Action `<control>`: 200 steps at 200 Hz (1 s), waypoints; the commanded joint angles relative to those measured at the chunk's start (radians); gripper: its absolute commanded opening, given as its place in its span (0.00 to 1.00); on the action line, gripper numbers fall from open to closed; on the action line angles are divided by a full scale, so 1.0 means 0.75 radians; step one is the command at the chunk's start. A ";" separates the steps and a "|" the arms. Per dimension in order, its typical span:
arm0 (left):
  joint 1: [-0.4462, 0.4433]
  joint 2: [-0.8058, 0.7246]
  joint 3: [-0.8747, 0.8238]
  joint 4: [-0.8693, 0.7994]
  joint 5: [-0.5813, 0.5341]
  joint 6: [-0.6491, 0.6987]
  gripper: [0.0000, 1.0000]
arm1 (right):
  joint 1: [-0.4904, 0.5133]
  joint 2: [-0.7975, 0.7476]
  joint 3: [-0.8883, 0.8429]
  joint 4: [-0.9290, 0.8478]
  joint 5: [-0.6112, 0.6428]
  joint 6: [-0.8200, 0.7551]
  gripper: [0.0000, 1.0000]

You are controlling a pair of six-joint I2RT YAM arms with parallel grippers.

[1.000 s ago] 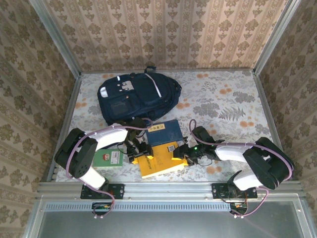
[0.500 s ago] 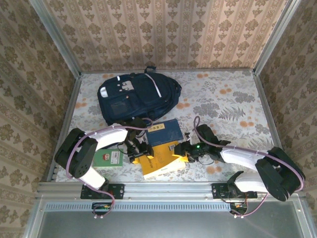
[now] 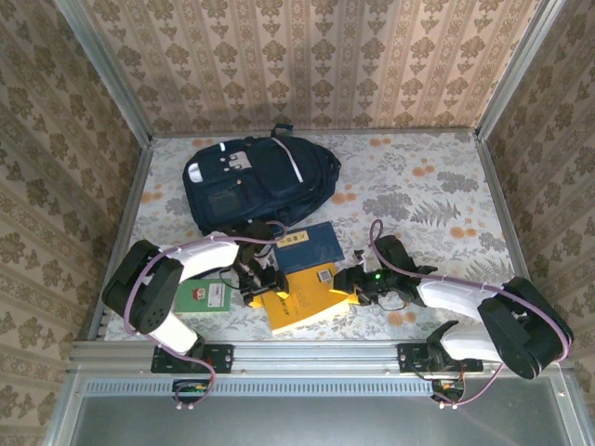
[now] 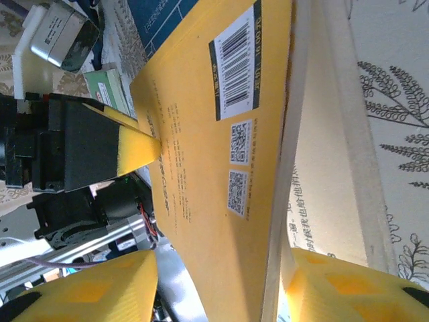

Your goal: Pack books, pencil case, and school supplies into a backpack

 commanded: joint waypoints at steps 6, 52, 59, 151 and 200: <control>-0.015 0.039 -0.026 0.332 0.087 0.065 0.66 | -0.010 0.048 -0.010 0.105 0.007 0.015 0.46; -0.014 0.028 -0.006 0.287 0.067 0.086 0.66 | -0.010 0.031 0.022 -0.055 0.043 -0.103 0.23; -0.012 0.014 0.006 0.259 0.053 0.104 0.66 | -0.010 0.013 0.035 -0.106 0.052 -0.132 0.20; 0.077 -0.210 0.213 -0.050 -0.192 0.370 0.76 | -0.010 -0.250 0.218 -0.454 0.110 -0.337 0.14; 0.100 -0.223 0.146 0.257 -0.006 0.577 0.78 | -0.010 -0.369 0.246 -0.482 0.032 -0.431 0.15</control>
